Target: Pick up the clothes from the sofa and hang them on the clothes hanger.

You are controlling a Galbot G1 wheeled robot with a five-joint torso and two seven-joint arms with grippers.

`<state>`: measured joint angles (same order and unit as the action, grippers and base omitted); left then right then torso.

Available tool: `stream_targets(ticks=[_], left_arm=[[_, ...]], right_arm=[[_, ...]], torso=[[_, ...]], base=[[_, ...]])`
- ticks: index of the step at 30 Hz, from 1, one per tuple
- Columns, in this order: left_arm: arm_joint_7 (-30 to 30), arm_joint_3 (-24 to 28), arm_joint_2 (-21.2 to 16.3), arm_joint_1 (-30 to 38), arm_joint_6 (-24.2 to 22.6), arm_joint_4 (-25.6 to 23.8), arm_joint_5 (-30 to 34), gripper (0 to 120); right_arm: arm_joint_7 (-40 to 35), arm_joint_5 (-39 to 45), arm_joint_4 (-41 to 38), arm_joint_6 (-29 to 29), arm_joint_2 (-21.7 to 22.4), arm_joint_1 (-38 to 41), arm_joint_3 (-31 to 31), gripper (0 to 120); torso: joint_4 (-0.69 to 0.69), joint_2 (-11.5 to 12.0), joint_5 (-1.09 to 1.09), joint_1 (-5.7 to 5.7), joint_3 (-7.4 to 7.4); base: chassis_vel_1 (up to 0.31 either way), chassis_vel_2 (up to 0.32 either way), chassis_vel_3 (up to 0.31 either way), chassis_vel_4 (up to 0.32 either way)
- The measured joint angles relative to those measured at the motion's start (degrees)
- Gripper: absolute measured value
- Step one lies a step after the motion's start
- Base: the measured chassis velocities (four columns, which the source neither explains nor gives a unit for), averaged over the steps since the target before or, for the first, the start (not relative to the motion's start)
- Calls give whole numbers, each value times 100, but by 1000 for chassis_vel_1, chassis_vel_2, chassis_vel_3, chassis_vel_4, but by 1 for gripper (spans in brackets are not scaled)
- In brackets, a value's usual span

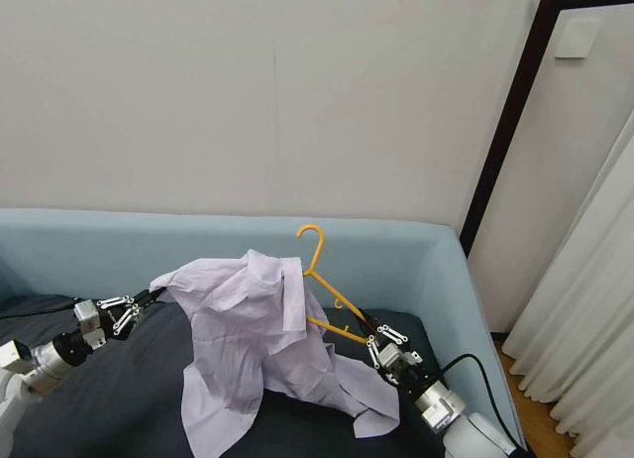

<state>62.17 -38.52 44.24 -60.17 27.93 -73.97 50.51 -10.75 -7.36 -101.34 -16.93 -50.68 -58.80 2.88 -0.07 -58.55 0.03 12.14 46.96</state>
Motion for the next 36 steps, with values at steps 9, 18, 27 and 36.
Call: stream_targets(ticks=[9, 18, 27, 36], left_arm=[[-88, -256, 176, -125, 127, 278, -23, 0], [19, -355, 345, -348, 244, 309, -156, 0], [-254, -209, 494, -508, 533, 267, -409, 0], [-78, -294, 342, -450, 847, 569, -782, 18]], right_arm=[[9, 252, -12, 35, 85, 1, -50, 5], [43, 623, -63, 136, 146, -2, -109, 5], [697, 983, -49, -155, 198, 105, -125, 5], [871, 660, -59, -433, 211, 182, -205, 5]], torso=[[0, 0, 1, 0, 0], [0, 0, 1, 0, 0], [0, 0, 0, 0, 0], [1, 0, 1, 0, 0]], base=[[0, 0, 0, 0], [0, 0, 0, 0], [0, 0, 0, 0], [0, 0, 0, 0]])
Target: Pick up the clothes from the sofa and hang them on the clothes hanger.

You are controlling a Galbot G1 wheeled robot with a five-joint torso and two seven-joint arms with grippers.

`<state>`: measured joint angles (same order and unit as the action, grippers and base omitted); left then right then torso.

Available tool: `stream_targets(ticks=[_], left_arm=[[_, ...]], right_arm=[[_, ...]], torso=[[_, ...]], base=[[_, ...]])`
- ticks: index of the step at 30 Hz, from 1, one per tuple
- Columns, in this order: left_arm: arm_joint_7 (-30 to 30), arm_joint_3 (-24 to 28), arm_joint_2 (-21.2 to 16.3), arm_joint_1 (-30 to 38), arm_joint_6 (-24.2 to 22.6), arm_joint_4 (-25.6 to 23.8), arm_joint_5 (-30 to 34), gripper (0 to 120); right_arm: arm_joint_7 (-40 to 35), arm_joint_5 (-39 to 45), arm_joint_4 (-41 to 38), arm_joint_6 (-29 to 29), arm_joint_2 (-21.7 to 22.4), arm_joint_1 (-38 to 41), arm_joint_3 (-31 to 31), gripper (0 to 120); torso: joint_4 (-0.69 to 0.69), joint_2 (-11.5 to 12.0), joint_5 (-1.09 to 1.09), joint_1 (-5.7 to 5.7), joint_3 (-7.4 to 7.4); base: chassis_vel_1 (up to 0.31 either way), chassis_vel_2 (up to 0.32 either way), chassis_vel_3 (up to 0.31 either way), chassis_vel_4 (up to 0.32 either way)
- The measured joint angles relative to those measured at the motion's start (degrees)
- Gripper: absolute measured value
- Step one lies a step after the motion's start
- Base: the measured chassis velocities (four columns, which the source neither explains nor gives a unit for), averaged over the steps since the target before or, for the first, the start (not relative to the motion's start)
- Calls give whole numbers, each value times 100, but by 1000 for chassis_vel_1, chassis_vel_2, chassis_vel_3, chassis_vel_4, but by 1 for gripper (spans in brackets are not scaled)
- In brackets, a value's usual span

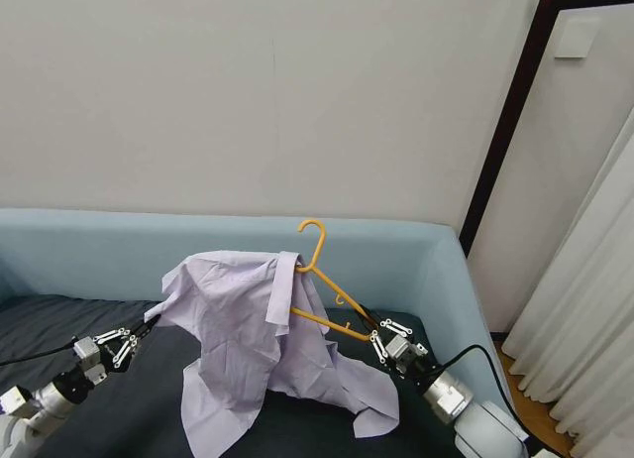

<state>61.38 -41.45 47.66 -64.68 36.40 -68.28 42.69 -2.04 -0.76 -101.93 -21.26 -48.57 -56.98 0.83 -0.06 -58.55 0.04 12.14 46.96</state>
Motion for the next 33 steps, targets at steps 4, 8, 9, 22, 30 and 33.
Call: stream_targets(ticks=[4, 8, 9, 22, 30, 33], left_arm=[[585, -193, -247, 174, 178, 341, -444, 31], [838, -274, -509, 222, 164, 391, -393, 48], [960, -302, -642, 238, 116, 359, -321, 51], [1294, 59, -1460, 658, -1318, -765, 528, 97], [2114, 883, -1421, 1529, -2076, -251, 187, 93], [2309, 1104, -1422, 1783, -2208, -86, 124, 85]], right_arm=[[8, -64, -4, -21, 23, 18, -14, 5], [29, -174, 32, -75, 27, 23, -22, 5], [41, -210, 53, -91, 27, 23, -22, 5], [86, -568, 238, -278, -73, 88, -5, 5], [-95, -1150, 282, -456, -173, 151, -54, 5], [-133, -1347, 302, -547, -205, 151, -102, 5]], torso=[[-1, 0, 2, 0, 0], [1, 0, 0, 0, 0], [1, 0, 0, 0, 0], [-3, 0, 0, 0, 0], [-2, 0, 2, 0, 1], [-2, 0, 0, 0, 1]], base=[[0, 0, 0, 0], [0, 0, 0, 0], [0, 0, 0, 0], [0, 0, 0, 0], [0, 0, 0, 0], [0, 0, 0, 0]])
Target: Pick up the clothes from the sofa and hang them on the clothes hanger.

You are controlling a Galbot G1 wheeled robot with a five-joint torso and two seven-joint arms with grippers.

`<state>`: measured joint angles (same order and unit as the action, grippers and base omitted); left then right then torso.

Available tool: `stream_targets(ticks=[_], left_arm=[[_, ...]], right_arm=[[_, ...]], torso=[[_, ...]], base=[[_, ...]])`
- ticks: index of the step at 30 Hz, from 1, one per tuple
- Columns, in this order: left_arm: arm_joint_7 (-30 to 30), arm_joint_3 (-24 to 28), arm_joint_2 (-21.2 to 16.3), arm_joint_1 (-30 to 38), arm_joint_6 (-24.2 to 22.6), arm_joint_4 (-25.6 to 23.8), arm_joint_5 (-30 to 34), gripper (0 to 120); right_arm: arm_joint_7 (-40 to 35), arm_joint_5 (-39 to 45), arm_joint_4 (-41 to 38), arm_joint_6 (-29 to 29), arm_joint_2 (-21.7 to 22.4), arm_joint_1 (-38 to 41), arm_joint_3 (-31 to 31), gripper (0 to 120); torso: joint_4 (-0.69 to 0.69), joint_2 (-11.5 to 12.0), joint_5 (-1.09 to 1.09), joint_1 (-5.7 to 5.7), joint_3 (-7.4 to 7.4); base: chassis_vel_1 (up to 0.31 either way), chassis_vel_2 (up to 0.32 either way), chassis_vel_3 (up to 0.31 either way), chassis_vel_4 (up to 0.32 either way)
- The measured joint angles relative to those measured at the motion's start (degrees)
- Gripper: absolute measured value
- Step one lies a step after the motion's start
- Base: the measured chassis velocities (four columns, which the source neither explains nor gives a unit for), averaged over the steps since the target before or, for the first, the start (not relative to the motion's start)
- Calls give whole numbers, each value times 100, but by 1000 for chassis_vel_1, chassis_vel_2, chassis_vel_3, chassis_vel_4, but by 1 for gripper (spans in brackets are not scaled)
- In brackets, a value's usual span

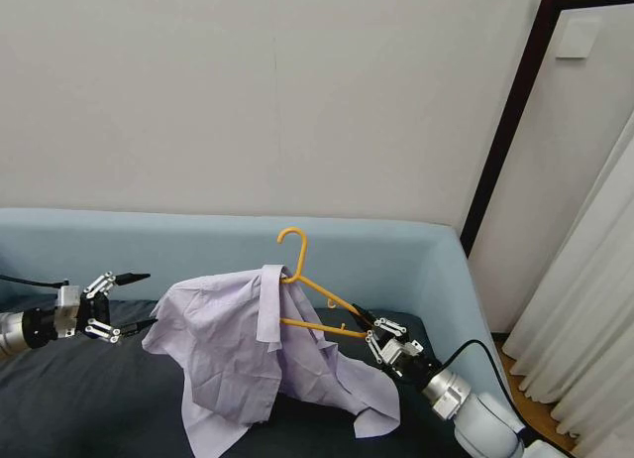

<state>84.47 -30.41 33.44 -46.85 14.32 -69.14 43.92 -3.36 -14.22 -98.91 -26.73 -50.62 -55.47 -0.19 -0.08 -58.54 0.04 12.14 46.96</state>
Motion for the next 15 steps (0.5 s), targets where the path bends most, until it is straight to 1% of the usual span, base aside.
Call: stream_targets(ticks=[4, 5, 7, 9, 10, 12, 15], left_arm=[[248, 359, 9, 455, -144, 267, -101, 67], [248, 359, 9, 455, -144, 267, -101, 67], [319, 460, 18, 603, -196, 343, -153, 61], [342, 589, 43, 766, -212, 456, -201, 50], [342, 589, 43, 766, -212, 456, -201, 50], [342, 706, 109, 906, -212, 560, -236, 39], [342, 792, 201, 1001, -210, 643, -265, 29]], right_arm=[[-27, -329, 39, -135, -91, -3, -97, 5], [-27, -329, 39, -135, -91, -3, -97, 5], [-28, -457, 76, -180, -125, 4, -122, 5], [-28, -516, 118, -207, -162, 26, -130, 5], [-28, -516, 118, -207, -162, 26, -130, 5], [-28, -537, 141, -245, -201, 42, -130, 5], [-29, -536, 157, -251, -217, 52, -129, 5]], torso=[[2, 0, -1, 0, 0], [2, 0, -1, 0, 0], [2, 0, -1, 0, 0], [1, 0, -2, 0, 0], [1, 0, -2, 0, 0], [2, 0, -1, 0, 0], [1, 0, 0, 0, 0]], base=[[0, 0, 0, 0], [0, 0, 0, 0], [0, 0, 0, 0], [0, 0, 0, 0], [0, 0, 0, 0], [0, 0, 0, 0], [0, 0, 0, 0]])
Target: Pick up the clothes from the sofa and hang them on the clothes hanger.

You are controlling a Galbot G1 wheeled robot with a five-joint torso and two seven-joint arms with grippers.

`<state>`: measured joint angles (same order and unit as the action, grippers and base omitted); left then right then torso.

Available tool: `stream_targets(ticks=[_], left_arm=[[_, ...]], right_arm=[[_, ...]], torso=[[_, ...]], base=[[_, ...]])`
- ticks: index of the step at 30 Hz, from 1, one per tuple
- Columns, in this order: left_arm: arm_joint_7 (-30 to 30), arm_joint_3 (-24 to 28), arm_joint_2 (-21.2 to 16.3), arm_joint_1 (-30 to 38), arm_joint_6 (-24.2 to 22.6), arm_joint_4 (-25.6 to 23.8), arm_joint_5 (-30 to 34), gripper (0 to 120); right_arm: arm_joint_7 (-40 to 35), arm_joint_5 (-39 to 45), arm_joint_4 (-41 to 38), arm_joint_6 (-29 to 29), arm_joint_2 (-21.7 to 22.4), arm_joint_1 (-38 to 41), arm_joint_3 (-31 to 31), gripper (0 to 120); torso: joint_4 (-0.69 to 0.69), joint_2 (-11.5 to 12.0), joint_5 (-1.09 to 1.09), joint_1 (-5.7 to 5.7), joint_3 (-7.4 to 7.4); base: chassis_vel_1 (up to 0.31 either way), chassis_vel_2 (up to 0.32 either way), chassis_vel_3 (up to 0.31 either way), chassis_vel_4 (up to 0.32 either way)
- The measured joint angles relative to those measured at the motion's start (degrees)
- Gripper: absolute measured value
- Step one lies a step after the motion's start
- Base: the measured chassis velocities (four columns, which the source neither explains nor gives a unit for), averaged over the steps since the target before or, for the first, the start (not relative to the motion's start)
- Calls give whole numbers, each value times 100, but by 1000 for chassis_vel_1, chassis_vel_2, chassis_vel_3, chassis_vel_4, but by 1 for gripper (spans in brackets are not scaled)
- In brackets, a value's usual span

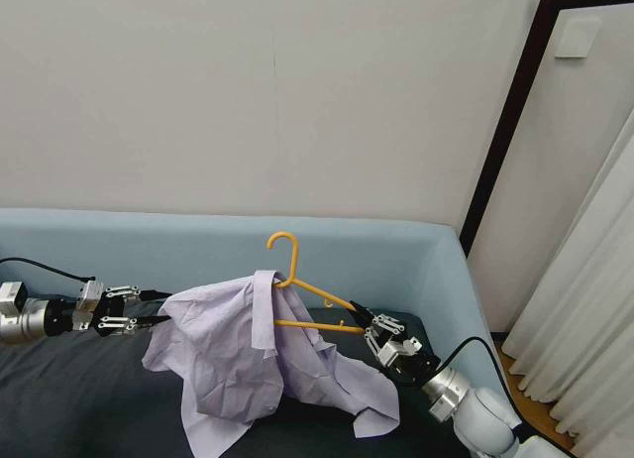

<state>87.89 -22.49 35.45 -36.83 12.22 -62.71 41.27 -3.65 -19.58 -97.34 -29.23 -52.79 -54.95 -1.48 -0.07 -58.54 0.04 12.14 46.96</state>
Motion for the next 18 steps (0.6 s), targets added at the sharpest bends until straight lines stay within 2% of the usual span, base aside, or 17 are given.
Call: stream_targets(ticks=[1, 2, 5, 6, 8, 18], left_arm=[[0, 0, 0, 0, 0, 0, 0, 29], [-1, 15, 28, 25, 11, 30, -9, 22], [-3, 24, 72, 80, 49, 132, -21, 10], [-3, 24, 72, 80, 49, 132, -21, 10], [-5, -11, 77, 91, 59, 192, -22, 0], [-17, -439, 58, -241, 74, 248, 134, 0]], right_arm=[[0, 0, 0, 0, 0, 0, 0, 5], [-7, 8, 15, 0, -3, 10, 4, 5], [-41, 43, 72, 12, -11, 40, 7, 5], [-41, 43, 72, 12, -11, 40, 7, 5], [-105, 73, 128, 77, -13, 51, 14, 5], [-489, 531, 126, 572, 16, 21, 166, 5]], torso=[[0, 0, 0, 0, 0], [0, 0, 0, 0, 0], [0, 0, 0, 0, 0], [0, 0, 0, 0, 0], [1, 0, 0, 0, 0], [1, 0, -1, 0, 0]], base=[[0, 0, 0, 0], [0, 0, 0, 0], [0, 0, 0, 0], [0, 0, 0, 0], [0, 0, 0, 0], [0, 0, 0, 0]])
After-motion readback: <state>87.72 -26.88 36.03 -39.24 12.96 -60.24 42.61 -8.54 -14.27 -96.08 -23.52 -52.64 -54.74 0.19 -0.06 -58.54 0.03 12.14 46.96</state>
